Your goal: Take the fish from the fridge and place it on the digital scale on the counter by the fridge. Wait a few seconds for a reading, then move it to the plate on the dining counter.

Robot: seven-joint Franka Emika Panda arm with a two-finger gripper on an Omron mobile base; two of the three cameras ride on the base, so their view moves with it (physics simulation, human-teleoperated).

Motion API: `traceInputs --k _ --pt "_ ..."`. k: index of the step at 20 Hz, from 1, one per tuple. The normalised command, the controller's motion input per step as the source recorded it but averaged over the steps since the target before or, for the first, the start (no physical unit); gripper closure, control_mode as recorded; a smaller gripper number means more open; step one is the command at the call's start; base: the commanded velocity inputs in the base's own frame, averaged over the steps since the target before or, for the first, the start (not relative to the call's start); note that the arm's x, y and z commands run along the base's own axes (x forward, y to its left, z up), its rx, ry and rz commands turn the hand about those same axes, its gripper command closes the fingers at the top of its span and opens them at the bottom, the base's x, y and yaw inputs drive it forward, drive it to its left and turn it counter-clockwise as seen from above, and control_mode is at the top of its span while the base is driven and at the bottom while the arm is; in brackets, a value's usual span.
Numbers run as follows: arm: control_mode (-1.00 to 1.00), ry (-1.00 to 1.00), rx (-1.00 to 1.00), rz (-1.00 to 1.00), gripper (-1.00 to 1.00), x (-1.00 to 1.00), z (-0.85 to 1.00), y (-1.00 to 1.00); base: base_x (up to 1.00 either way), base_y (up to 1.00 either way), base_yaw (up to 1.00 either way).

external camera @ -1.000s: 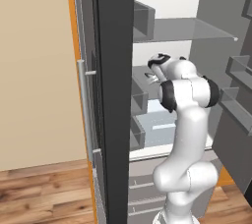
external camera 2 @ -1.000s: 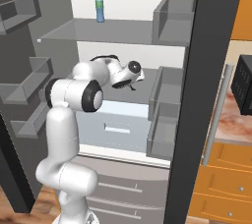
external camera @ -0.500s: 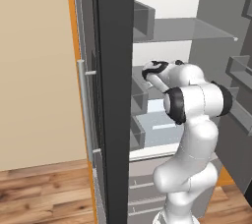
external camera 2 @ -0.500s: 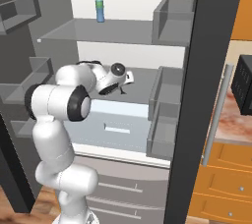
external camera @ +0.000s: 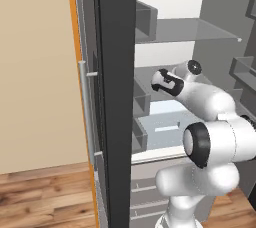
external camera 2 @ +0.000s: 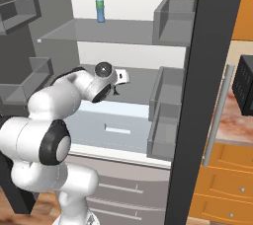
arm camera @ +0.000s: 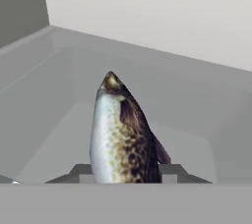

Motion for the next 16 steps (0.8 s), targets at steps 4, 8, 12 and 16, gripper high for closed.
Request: traceInputs --k 4,8,12,16 --pt "-1.00 0.01 0.06 -0.10 1.00 -0.98 1.00 -0.04 0.00 0.00 0.00" --pt "-1.00 0.05 0.11 -0.09 1.00 -1.00 0.96 -0.07 0.00 0.00 0.00" --pt "-1.00 0.06 0.11 -0.08 1.00 -1.00 0.81 -0.06 0.00 0.00 0.00" --pt "-1.00 0.06 0.08 -0.09 1.00 -1.00 0.47 0.00 0.00 0.00 0.00"
